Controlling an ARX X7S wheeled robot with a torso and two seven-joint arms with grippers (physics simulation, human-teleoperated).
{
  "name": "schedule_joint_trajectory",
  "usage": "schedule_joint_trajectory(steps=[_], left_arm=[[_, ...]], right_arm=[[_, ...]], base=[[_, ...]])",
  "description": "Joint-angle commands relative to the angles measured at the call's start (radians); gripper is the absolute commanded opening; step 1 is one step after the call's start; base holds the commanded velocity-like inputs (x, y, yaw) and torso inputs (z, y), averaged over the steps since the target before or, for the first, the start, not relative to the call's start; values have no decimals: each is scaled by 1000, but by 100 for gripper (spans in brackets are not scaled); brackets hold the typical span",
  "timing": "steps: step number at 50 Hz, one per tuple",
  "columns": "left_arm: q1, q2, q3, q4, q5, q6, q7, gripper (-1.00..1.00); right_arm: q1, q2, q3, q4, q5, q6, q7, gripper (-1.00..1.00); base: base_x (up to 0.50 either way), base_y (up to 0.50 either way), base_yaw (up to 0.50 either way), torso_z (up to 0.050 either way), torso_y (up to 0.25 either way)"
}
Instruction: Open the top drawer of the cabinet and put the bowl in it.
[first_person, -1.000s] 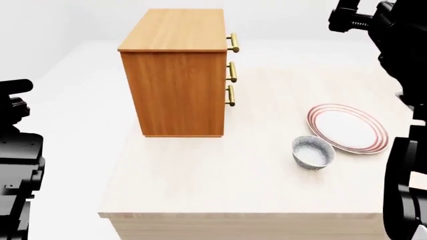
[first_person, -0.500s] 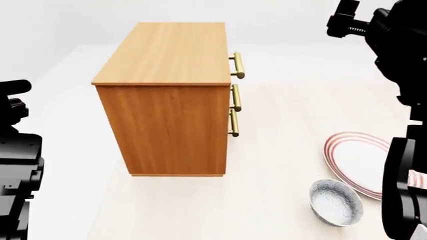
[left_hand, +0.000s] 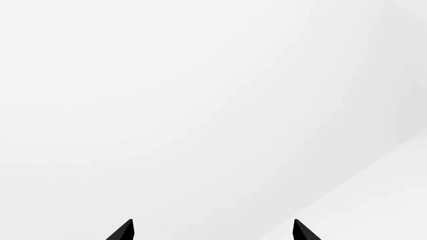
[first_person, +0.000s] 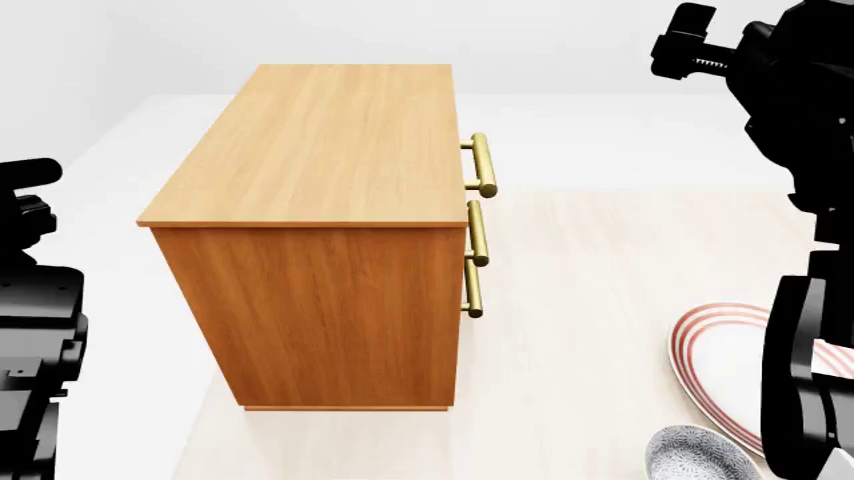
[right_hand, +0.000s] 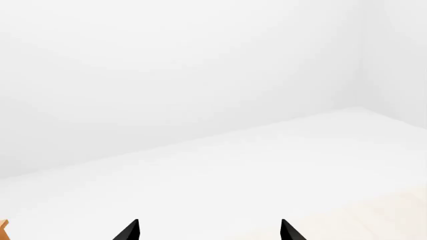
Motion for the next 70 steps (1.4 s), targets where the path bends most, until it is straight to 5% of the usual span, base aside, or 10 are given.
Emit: schedule_joint_trajectory(steps=[1,11,26,38,55,70], left_arm=[[-2,-2,-1,0,0,5,0,100],[-3,-4,1,0,1,5,0,100],[4,0,-5,0,-1,14,9,100],[17,7,-8,0,-1,23,14,100],[14,11,-6,0,1,21,12,100],[6,13,-3,0,0,18,13,100]], right_arm=[[2,-2,0,21,-2,-13,1,100],[7,-9,10,49,4,-16,8,100],[-75,-130,287,414,232,-230,-168,100],[-87,-137,363,551,293,-297,-245,100],[-215,-141,558,406,537,-106,-273,100],[-193,-163,484,454,520,-3,-314,100]], base=[[500,0,0,0,0],[500,0,0,0,0],[53,0,0,0,0],[0,0,0,0,0],[0,0,0,0,0],[0,0,0,0,0]])
